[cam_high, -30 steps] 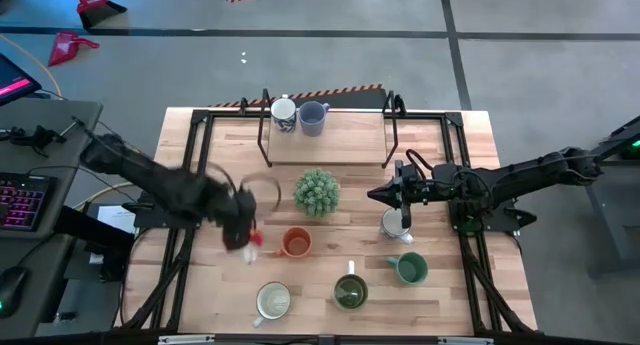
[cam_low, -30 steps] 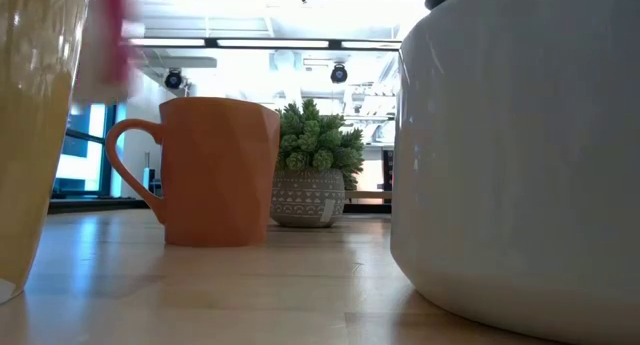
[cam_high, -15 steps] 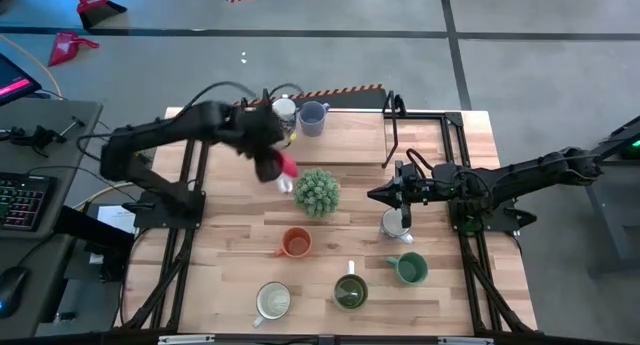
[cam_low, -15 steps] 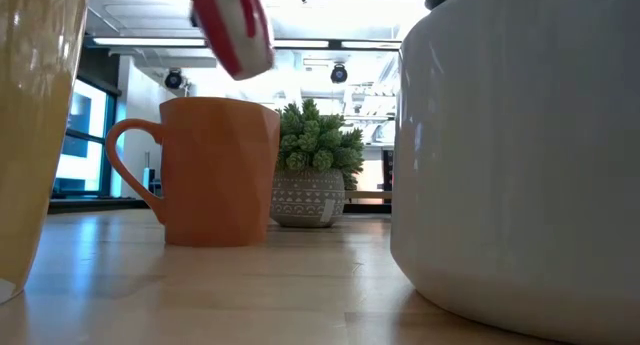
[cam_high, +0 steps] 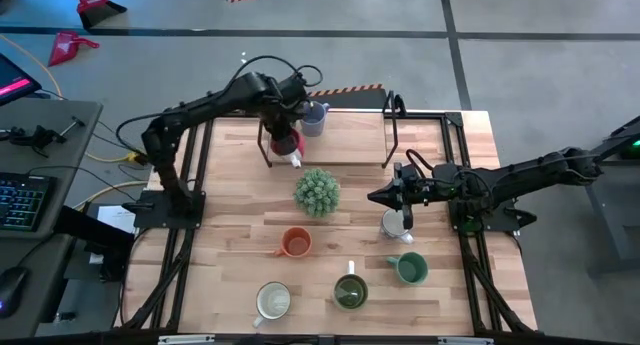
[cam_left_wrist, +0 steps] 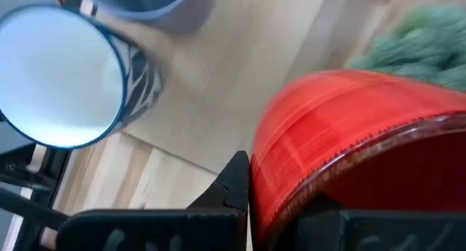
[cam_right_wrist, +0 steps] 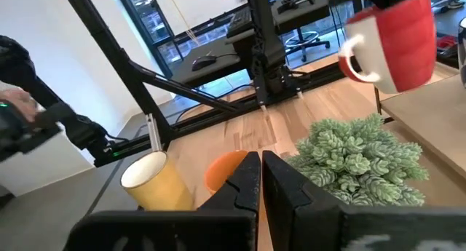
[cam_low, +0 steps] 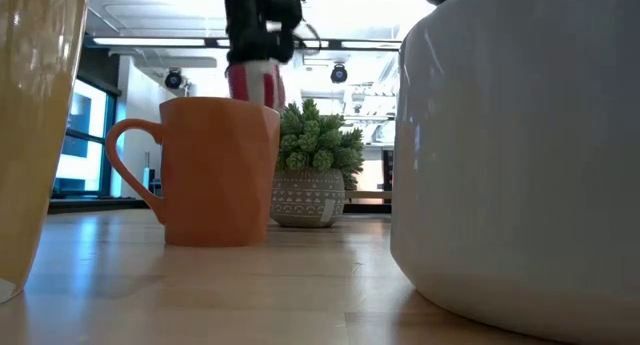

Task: Place coffee mugs
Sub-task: Put the red mug on the shelf

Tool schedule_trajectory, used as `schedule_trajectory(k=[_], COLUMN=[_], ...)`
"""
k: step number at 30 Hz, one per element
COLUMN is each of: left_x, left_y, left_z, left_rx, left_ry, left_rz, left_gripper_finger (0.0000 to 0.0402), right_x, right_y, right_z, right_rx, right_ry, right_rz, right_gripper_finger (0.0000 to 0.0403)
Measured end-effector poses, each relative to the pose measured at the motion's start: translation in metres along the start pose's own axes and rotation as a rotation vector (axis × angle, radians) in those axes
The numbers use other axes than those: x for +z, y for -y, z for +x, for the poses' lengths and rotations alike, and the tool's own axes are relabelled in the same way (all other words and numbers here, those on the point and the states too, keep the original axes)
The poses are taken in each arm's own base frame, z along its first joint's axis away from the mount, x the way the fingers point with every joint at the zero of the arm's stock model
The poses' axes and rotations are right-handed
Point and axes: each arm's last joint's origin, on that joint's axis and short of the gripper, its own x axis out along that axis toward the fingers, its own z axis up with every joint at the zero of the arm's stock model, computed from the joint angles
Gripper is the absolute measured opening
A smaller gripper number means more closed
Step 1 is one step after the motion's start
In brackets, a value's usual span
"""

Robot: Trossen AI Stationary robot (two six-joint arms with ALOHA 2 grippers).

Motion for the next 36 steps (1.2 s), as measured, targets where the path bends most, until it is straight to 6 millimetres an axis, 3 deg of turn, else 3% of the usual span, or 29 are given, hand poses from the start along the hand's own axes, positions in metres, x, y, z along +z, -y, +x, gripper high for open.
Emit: schedule_trajectory(k=[7, 14, 36], left_x=[0.009, 0.011, 0.015], left_y=[-0.027, -0.041, -0.039], left_z=[0.033, 0.052, 0.058], left_rx=[0.000, 0.004, 0.012], left_ry=[-0.084, -0.134, -0.121], left_rz=[-0.018, -0.012, -0.051], left_gripper_finger=[0.0004, 0.0004, 0.0004], right_x=[0.000, 0.004, 0.007], right_y=[0.000, -0.002, -0.003], right_z=[0.000, 0.000, 0.000], right_rx=[0.000, 0.018, 0.031], right_ry=[0.002, 0.044, 0.068], right_rz=[-0.002, -0.008, -0.007], right_gripper_finger=[0.0000, 0.0000, 0.0000])
